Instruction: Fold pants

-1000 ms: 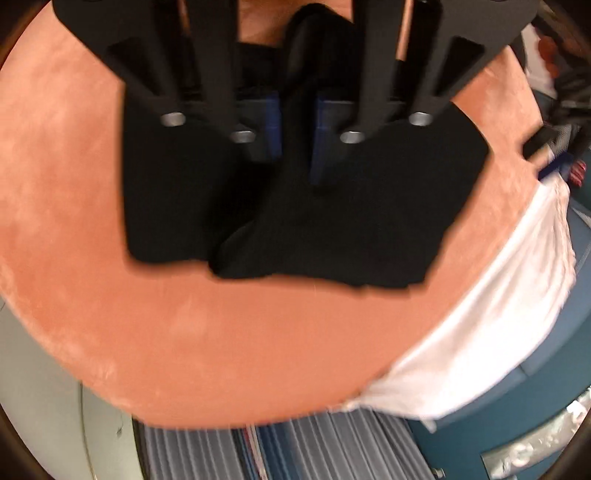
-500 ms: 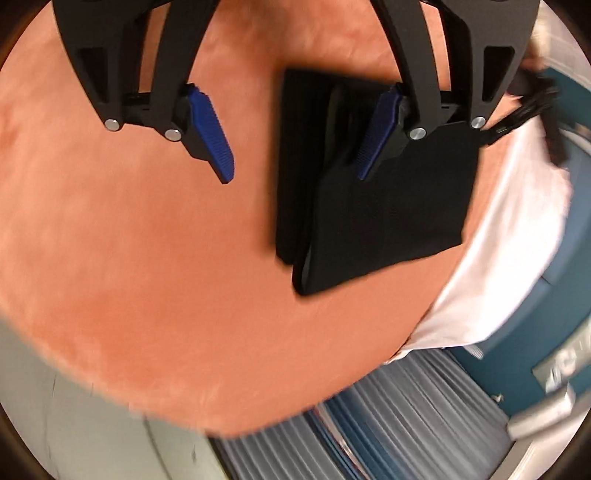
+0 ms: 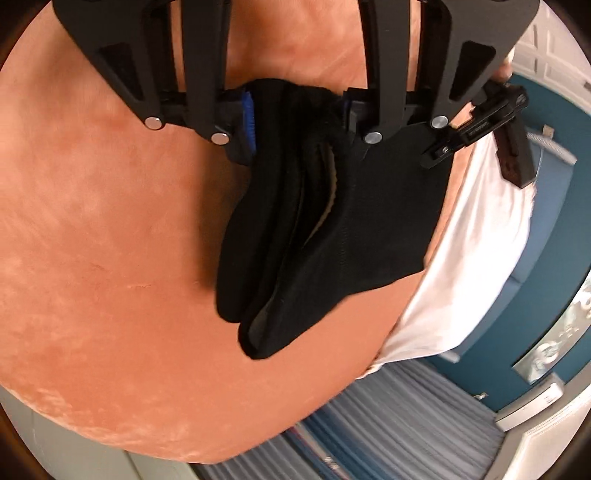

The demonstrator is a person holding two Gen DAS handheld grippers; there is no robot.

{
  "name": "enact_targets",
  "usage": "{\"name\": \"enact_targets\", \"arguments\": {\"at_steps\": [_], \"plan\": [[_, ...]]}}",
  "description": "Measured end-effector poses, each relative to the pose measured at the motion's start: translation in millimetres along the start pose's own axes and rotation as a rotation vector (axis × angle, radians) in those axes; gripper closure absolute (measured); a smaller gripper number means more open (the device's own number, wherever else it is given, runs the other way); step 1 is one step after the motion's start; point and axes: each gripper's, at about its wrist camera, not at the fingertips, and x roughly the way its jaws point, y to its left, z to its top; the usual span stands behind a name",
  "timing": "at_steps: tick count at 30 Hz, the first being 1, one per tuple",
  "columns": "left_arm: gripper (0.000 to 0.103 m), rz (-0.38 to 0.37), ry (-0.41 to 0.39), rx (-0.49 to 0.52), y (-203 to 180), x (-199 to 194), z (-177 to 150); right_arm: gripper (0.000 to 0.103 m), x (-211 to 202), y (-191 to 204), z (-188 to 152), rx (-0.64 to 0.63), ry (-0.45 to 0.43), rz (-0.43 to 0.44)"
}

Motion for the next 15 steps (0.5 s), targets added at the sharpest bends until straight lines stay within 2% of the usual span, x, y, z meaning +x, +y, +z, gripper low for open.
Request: {"name": "enact_targets", "arguments": {"at_steps": [3,4,6,7,8,9,10,11,12,15], "plan": [[0.069,-0.054,0.036,-0.013,-7,-27,-27,0.071,-27,-4,-26,0.018,0.025,0.014],[0.064,-0.050,0.041,-0.008,-10,-30,-30,0.069,-29,-10,-36,0.024,0.039,0.005],[0.052,0.026,0.043,0.010,-16,-29,-50,0.051,-27,-25,-44,0.021,0.054,-0.057],[0.048,0.066,0.025,0.019,-18,-31,-54,0.049,-33,-34,-46,0.055,0.022,-0.068],[0.048,0.076,0.005,0.017,-19,-37,-55,0.052,-48,-41,-47,0.105,-0.037,-0.045],[0.049,0.102,-0.029,0.020,-22,-49,-53,0.066,-62,-38,-46,0.106,-0.090,-0.058],[0.050,0.154,-0.078,0.037,-26,-65,-50,0.070,-76,-29,-43,0.063,-0.147,-0.106],[0.051,0.221,-0.159,0.067,-34,-87,-45,0.080,-88,-9,-36,-0.027,-0.203,-0.173],[0.051,0.260,-0.224,0.096,-42,-104,-39,0.093,-92,6,-31,-0.092,-0.218,-0.192],[0.031,0.325,-0.289,0.178,-71,-112,-15,0.098,-54,65,-15,-0.281,-0.145,-0.151]]}}
